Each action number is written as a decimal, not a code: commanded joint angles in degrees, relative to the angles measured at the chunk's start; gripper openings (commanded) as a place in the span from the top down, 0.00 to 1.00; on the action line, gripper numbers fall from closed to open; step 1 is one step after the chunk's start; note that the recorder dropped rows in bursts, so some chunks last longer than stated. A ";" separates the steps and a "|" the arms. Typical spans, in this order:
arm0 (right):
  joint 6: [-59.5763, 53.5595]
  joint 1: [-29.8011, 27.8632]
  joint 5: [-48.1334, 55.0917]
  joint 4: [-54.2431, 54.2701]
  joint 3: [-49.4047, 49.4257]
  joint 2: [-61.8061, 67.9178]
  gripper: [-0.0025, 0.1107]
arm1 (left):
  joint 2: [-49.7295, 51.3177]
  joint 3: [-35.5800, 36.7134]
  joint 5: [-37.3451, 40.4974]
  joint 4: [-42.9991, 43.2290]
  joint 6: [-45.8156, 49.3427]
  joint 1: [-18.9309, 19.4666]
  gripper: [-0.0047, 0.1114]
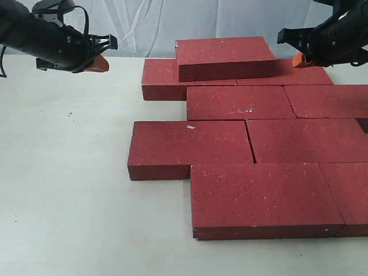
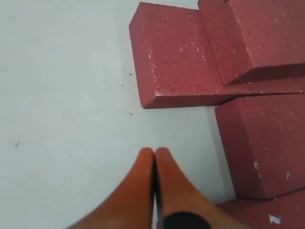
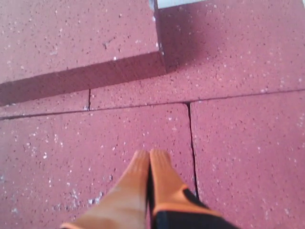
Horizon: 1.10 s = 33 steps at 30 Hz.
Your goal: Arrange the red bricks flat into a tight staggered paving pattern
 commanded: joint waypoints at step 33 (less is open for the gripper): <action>3.69 -2.66 -10.59 2.51 -25.44 26.73 0.99 | 29.92 -33.14 -6.87 -13.59 -1.23 -5.91 0.96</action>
